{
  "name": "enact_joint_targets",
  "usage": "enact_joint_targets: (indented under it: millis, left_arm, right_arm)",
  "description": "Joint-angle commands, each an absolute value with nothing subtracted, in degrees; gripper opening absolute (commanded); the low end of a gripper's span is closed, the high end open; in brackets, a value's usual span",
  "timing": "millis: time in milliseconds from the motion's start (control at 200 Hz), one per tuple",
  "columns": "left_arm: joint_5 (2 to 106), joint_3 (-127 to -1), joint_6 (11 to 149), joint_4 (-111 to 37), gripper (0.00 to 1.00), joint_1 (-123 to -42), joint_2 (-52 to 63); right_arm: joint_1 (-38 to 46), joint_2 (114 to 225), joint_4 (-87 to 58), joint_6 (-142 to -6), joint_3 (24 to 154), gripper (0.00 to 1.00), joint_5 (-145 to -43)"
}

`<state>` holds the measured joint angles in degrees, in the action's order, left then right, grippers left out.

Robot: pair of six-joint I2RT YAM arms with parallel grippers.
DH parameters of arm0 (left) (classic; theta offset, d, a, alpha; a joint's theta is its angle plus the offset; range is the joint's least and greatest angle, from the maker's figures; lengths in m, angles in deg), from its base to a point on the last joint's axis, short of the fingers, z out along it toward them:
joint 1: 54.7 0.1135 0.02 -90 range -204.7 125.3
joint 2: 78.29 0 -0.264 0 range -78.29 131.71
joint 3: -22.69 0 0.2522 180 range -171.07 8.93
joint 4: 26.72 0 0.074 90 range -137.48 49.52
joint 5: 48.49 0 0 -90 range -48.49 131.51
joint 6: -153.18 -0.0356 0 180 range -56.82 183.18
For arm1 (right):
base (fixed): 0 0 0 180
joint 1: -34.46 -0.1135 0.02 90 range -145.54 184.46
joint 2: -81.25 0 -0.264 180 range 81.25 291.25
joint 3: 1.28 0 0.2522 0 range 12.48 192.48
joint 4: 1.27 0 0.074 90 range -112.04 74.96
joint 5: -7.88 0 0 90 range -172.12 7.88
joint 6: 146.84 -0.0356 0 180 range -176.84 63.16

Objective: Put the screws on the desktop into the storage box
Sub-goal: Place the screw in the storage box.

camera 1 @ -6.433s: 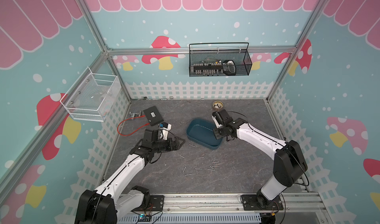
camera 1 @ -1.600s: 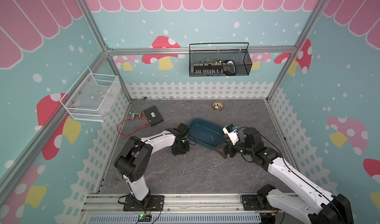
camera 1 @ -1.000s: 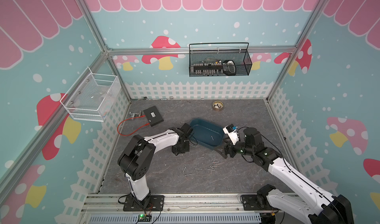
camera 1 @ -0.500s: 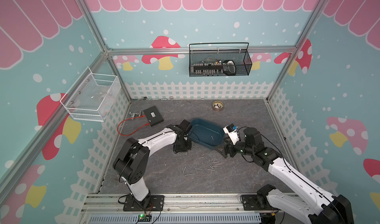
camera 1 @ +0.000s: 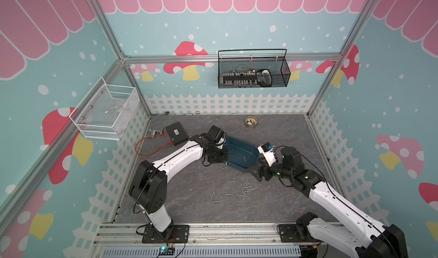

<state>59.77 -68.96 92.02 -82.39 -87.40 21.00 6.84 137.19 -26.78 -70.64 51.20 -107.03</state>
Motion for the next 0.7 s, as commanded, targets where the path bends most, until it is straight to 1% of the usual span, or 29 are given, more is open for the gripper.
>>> enact_joint_targets:
  millis: [0, 280, 400, 515, 696]
  left_arm:
    - [60.6, -71.9, 90.5, -80.3, 0.01, -86.9, 24.4]
    - [61.4, -76.5, 90.6, -78.4, 0.01, -85.5, 30.2]
    - [61.8, -77.5, 90.5, -78.2, 0.04, -85.2, 31.6]
    - [62.2, -77.9, 90.4, -78.2, 0.12, -84.7, 32.1]
    - [62.7, -77.6, 90.4, -78.2, 0.30, -83.6, 31.7]
  right_arm:
    - [7.1, 136.3, -26.2, -71.1, 50.5, 0.92, -106.2]
    - [7.1, 135.8, -26.6, -71.2, 50.3, 0.92, -105.5]
    - [7.2, 136.2, -26.6, -71.1, 50.4, 0.92, -105.6]
    - [7.1, 136.4, -26.6, -71.1, 50.5, 0.92, -105.5]
    - [7.1, 136.5, -26.6, -71.1, 50.3, 0.92, -105.4]
